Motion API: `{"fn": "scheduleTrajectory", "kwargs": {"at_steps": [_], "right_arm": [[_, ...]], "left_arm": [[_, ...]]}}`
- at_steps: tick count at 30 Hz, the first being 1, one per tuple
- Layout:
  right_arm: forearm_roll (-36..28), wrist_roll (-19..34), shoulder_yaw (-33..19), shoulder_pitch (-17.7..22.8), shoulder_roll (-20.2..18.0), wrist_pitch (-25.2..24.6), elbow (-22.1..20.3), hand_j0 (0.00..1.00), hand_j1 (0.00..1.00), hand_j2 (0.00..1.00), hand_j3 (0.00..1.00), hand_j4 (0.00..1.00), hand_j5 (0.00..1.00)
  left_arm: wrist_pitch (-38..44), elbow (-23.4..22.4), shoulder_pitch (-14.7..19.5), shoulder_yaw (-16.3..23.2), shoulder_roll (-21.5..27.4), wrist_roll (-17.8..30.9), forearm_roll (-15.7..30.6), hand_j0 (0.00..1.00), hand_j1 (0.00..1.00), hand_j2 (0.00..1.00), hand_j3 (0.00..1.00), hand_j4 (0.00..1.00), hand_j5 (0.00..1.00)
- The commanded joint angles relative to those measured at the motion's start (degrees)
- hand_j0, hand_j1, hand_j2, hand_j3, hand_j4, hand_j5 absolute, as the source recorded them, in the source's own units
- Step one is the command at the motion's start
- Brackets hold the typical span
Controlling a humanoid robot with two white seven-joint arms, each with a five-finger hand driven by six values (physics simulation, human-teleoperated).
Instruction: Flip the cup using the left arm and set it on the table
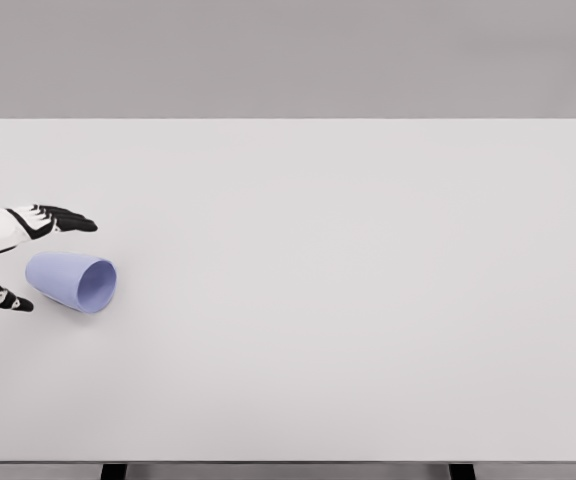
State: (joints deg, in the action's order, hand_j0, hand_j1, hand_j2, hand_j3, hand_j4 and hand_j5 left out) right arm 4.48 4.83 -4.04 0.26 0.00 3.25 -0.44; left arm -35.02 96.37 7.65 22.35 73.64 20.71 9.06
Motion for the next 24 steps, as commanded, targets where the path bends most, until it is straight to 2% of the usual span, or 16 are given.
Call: {"fn": "scheduleTrajectory", "kwargs": {"at_steps": [1,4,7,14,17,20,24], "right_arm": [[0.00,0.01,0.00,0.00,0.00,0.00,0.00,1.00,1.00,1.00,1.00,1.00,1.00],[0.00,0.01,0.00,0.00,0.00,0.00,0.00,1.00,1.00,1.00,1.00,1.00,1.00],[0.00,0.01,0.00,0.00,0.00,0.00,0.00,1.00,1.00,1.00,1.00,1.00,1.00],[0.00,0.01,0.00,0.00,0.00,0.09,0.00,1.00,1.00,1.00,1.00,1.00,1.00],[0.00,0.01,0.00,0.00,0.00,0.00,0.00,1.00,1.00,1.00,1.00,1.00,1.00],[0.00,0.01,0.00,0.00,0.00,0.00,0.00,1.00,1.00,1.00,1.00,1.00,1.00],[0.00,0.01,0.00,0.00,0.00,0.00,0.00,1.00,1.00,1.00,1.00,1.00,1.00]], "left_arm": [[0.47,0.49,0.00,1.38,-1.04,-0.32,1.84,1.00,1.00,1.00,1.00,1.00,1.00],[1.36,0.14,0.00,1.65,-4.02,-0.58,-4.39,1.00,1.00,1.00,1.00,1.00,1.00],[4.78,-0.21,0.00,2.00,-6.49,-0.58,-8.09,1.00,1.00,1.00,1.00,1.00,1.00],[6.98,-0.83,0.18,2.17,-7.28,-0.58,-9.93,1.00,1.00,1.00,1.00,1.00,1.00],[7.60,-2.67,0.26,2.17,-9.91,-0.58,-13.19,1.00,1.00,1.00,1.00,1.00,1.00],[7.60,-4.52,0.97,2.17,-11.58,-0.58,-13.80,1.00,1.00,1.00,1.00,1.00,1.00],[7.60,-4.78,0.97,2.17,-11.85,-0.58,-14.33,1.00,1.00,1.00,1.00,1.00,1.00]]}}
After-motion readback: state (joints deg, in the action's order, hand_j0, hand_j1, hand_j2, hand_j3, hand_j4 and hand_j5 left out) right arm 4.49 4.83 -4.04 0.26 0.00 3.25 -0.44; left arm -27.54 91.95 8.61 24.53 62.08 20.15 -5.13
